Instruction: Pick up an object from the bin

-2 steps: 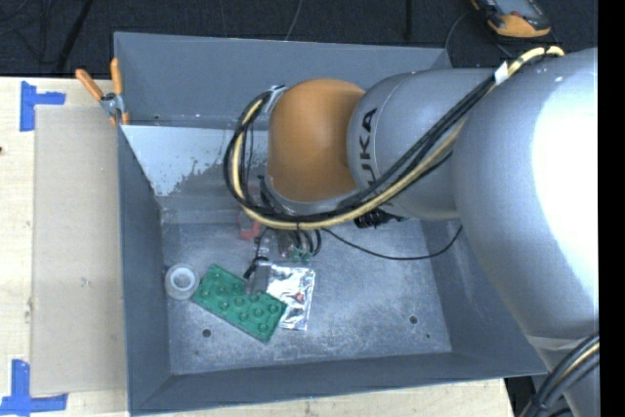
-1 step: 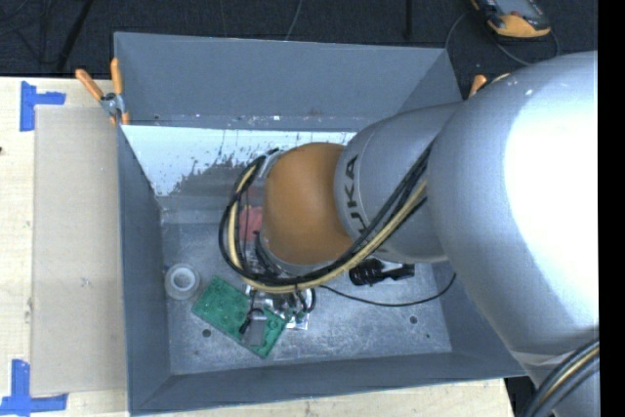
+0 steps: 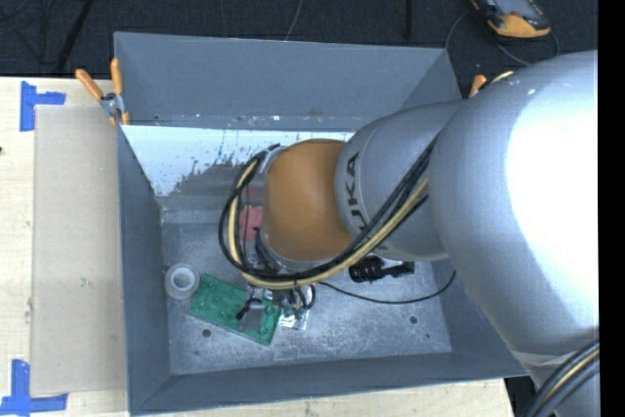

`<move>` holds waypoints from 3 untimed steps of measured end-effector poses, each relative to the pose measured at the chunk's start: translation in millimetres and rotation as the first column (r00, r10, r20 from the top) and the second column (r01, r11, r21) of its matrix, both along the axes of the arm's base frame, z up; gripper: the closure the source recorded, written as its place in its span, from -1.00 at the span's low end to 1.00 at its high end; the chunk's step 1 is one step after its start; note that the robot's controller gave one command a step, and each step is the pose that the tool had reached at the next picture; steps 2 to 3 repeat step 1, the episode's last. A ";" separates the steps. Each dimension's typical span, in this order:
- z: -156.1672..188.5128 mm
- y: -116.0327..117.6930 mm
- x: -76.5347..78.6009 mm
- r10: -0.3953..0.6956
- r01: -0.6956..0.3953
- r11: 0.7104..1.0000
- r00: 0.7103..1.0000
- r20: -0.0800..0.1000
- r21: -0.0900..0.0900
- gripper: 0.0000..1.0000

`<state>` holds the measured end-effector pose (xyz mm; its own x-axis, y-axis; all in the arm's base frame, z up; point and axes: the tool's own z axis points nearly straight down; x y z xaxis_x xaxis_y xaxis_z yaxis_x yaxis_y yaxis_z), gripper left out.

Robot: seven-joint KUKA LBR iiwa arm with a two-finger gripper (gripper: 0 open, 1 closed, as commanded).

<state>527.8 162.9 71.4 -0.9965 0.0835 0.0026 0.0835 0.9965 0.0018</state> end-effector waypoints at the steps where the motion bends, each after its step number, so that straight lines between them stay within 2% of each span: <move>1: 154.2 7.0 2.8 0.009 -0.009 1.000 1.000 0.011 0.001 1.00; 3: 154.2 7.0 2.8 0.009 -0.009 1.000 1.000 0.011 0.001 1.00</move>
Offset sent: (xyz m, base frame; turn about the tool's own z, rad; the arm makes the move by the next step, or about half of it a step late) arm 0.0006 0.0070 0.1500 -0.0085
